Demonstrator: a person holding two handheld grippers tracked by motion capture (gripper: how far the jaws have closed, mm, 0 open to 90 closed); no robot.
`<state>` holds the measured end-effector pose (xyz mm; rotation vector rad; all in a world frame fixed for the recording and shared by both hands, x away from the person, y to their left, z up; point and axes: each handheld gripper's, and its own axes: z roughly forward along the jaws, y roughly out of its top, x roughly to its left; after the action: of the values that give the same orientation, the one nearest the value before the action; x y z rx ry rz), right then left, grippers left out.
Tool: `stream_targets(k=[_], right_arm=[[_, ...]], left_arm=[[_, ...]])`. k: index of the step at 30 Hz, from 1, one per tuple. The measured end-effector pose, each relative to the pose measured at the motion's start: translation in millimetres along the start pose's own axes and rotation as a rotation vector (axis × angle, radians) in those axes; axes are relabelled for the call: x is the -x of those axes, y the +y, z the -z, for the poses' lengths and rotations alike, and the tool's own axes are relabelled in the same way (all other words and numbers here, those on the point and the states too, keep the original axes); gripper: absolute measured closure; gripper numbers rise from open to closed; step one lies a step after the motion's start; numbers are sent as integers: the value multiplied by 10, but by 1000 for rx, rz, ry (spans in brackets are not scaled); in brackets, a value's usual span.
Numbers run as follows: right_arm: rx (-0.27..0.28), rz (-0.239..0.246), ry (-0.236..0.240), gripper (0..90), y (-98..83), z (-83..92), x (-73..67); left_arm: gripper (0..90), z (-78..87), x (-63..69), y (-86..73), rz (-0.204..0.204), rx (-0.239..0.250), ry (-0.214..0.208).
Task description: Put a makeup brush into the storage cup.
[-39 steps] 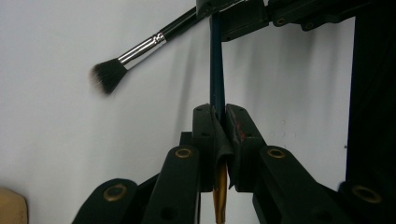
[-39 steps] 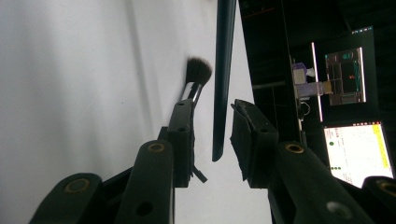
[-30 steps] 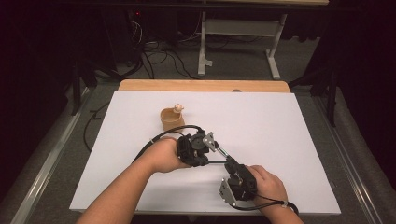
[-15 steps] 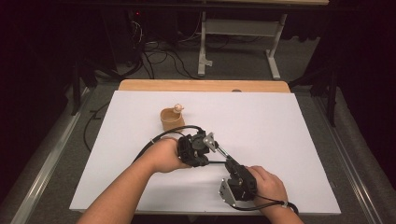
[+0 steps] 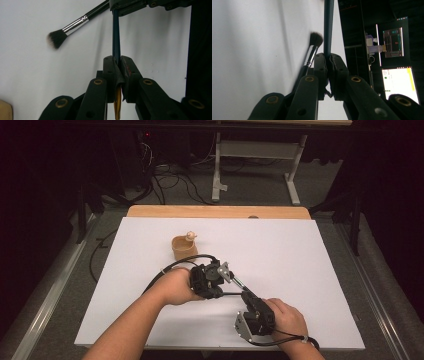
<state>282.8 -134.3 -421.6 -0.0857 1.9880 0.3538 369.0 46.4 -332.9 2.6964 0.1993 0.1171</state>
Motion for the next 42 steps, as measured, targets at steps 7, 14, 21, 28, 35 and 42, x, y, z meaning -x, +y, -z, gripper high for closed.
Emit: stream_targets(k=[7, 14, 21, 28, 35, 42], right_arm=[[-8, -1, -4, 871, 1, 11, 0], [-1, 5, 1, 873, 7, 13, 9], [-5, 15, -6, 874, 15, 20, 7], [1, 5, 0, 874, 10, 17, 14], [-14, 3, -5, 874, -13, 11, 21], [-21, -2, 5, 874, -61, -11, 23]], left_arm=[[825, -4, 1, -2, 10, 5, -5], [824, -6, 4, -9, 12, 8, -4], [822, 0, 3, -14, 9, 4, -4], [708, 6, 1, -19, 9, 10, 3], [464, 4, 2, -33, -2, -13, 58], [319, 3, -19, -118, 24, -18, 101]])
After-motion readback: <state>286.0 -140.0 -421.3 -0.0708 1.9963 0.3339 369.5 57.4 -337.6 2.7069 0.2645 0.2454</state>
